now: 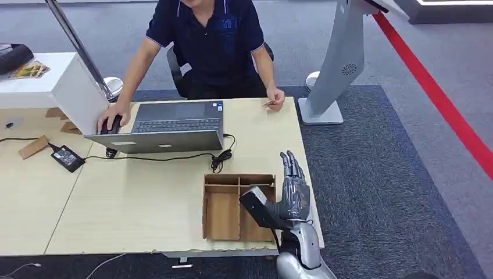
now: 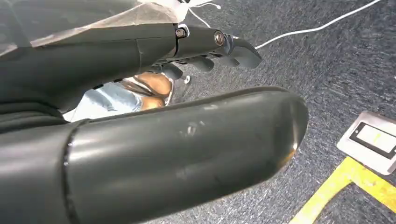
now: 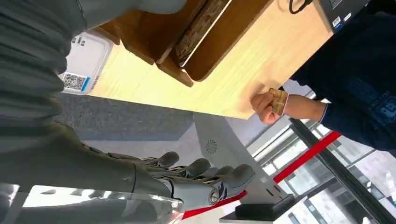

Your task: Pass the card to the sensor for recognition and then transmit it.

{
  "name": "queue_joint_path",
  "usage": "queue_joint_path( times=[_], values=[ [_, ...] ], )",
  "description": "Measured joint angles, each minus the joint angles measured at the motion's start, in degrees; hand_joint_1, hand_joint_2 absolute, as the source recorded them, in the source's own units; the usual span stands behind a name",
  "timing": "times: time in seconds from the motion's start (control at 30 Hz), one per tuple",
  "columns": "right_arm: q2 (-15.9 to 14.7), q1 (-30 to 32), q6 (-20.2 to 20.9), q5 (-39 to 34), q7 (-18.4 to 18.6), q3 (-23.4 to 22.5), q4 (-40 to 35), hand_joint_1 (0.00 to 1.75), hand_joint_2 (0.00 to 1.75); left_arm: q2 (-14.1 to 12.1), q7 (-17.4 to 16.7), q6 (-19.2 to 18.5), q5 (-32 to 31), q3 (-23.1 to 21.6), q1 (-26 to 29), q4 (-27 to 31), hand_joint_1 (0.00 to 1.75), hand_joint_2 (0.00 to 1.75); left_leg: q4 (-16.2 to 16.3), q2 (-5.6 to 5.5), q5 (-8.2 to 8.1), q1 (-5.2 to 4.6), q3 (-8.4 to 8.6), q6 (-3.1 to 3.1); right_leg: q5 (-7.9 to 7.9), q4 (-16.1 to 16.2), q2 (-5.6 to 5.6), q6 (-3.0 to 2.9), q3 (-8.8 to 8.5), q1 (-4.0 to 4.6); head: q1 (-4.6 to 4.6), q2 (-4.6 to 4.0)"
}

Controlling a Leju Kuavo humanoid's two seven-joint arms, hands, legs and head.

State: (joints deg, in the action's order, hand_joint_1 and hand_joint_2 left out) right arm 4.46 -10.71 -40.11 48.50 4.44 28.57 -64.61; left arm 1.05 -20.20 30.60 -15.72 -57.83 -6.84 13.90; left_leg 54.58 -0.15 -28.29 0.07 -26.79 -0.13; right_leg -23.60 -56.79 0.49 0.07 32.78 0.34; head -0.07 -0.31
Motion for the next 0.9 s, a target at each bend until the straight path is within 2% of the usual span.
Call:
queue_joint_path(
  times=[0.03,0.23,0.47,0.53,0.67,0.73,0.9],
  values=[
    [0.0,0.0,0.0,-0.1,0.0,0.0,0.0,0.09,1.75,0.0,0.0,0.0,0.0,0.0,0.0,0.0,0.00,0.00,0.0,0.00,0.00,0.00,0.00,0.00,0.00,0.0,0.00,0.00,0.00,0.00,0.00,-0.02],
    [0.0,0.0,0.0,-0.3,0.0,0.0,0.0,0.07,1.75,0.0,0.0,0.0,-0.1,0.0,0.0,0.0,0.00,0.00,0.0,0.00,0.00,0.00,0.00,0.00,0.00,0.0,0.00,0.00,0.00,0.00,0.00,-0.02],
    [0.0,0.0,0.0,-0.6,0.0,0.0,0.5,0.21,1.75,0.0,0.0,0.0,-0.1,0.0,0.0,0.0,0.00,0.00,0.0,0.00,0.00,0.00,0.00,0.00,0.00,0.0,0.00,0.00,0.00,0.00,0.00,-0.02],
    [0.0,0.0,0.0,-0.7,0.0,0.0,0.5,0.17,1.75,0.0,0.0,0.0,-0.1,0.0,0.0,0.0,0.00,0.00,0.0,0.00,0.00,0.00,0.00,0.00,0.00,0.0,0.00,0.00,0.00,0.00,0.00,-0.02],
    [0.0,0.0,0.0,-0.7,0.0,0.0,0.5,0.21,1.75,0.0,0.0,-0.1,-0.1,0.0,0.0,0.0,0.00,0.00,0.0,0.00,0.00,0.00,0.00,0.00,0.00,0.0,0.00,0.00,0.00,0.00,0.00,-0.02],
    [0.0,-0.1,0.0,-0.7,0.0,0.0,0.6,0.35,1.75,0.0,0.0,-0.1,-0.1,0.0,0.0,0.0,0.00,0.00,0.0,0.00,0.00,0.00,0.00,0.00,0.00,0.0,0.00,0.00,0.00,0.00,0.00,-0.02],
    [0.0,-0.1,0.0,-0.8,0.0,0.0,0.9,0.37,1.75,0.0,0.0,-0.1,-0.1,0.0,0.0,0.0,0.00,0.00,0.0,0.00,0.00,0.00,0.00,0.00,0.00,0.0,0.00,0.00,0.00,0.00,0.00,-0.02]
  ],
)
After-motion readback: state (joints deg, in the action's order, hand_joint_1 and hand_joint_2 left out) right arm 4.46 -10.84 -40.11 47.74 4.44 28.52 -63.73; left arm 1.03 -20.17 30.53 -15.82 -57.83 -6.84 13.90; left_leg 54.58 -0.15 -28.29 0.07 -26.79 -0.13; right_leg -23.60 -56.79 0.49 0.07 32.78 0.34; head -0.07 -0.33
